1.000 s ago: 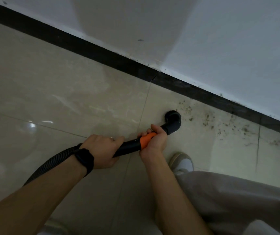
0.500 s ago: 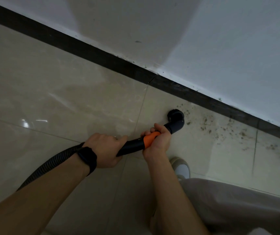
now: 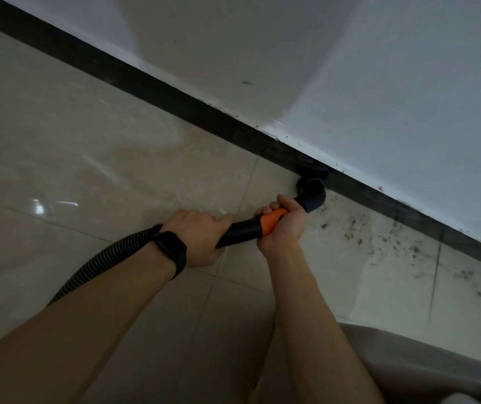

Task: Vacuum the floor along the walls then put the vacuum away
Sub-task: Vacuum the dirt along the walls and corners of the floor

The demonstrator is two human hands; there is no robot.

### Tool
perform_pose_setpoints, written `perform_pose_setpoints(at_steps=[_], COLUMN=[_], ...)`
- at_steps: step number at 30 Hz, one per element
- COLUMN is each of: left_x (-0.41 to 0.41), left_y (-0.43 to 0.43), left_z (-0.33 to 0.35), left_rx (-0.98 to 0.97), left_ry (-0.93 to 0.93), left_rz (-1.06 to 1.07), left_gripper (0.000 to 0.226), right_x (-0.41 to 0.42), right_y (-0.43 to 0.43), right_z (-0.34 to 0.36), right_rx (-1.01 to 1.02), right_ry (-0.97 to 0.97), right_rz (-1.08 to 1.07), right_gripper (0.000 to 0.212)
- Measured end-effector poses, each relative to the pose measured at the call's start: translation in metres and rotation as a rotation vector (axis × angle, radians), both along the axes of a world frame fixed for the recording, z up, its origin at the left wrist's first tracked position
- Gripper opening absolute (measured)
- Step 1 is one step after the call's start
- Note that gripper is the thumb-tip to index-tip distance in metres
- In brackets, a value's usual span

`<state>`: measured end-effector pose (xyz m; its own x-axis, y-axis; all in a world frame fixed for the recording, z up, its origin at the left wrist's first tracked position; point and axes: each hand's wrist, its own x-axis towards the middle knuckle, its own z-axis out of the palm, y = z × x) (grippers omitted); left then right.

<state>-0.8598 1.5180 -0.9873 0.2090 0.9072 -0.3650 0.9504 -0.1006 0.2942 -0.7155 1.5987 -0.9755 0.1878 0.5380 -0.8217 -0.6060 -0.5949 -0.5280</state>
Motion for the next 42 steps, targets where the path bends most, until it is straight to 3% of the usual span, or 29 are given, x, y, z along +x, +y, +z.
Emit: perform_pose_setpoints(at_steps=[6,18,22,31,42], left_x=[-0.030,-0.108,-0.107,-0.042,-0.006], left_y=[-0.020,-0.080,-0.085,-0.093,-0.061], left_z=[0.003,0.009,0.012,0.008,0.007], left_rx=[-0.023,-0.051,-0.053,-0.124,-0.129], left_ry=[-0.028,-0.090,-0.089,-0.099,-0.105], left_rz=[0.091,0.368,0.292,-0.155,-0.147], left_gripper=[0.036,0.031,0.028,0.027,0.022], right_x=[-0.032,-0.126,-0.118,-0.024,0.012], right_y=[-0.010,-0.037,-0.055,-0.113,-0.085], right_z=[0.001,0.010,0.010,0.002,0.001], right_rx=[-0.017,-0.011,-0.039,-0.140,-0.110], right_ry=[0.054,0.080,0.057,-0.017,0.024], right_rz=[0.058,0.372,0.243,-0.121,-0.152], right_gripper=[0.018,0.019,0.018,0.024,0.020])
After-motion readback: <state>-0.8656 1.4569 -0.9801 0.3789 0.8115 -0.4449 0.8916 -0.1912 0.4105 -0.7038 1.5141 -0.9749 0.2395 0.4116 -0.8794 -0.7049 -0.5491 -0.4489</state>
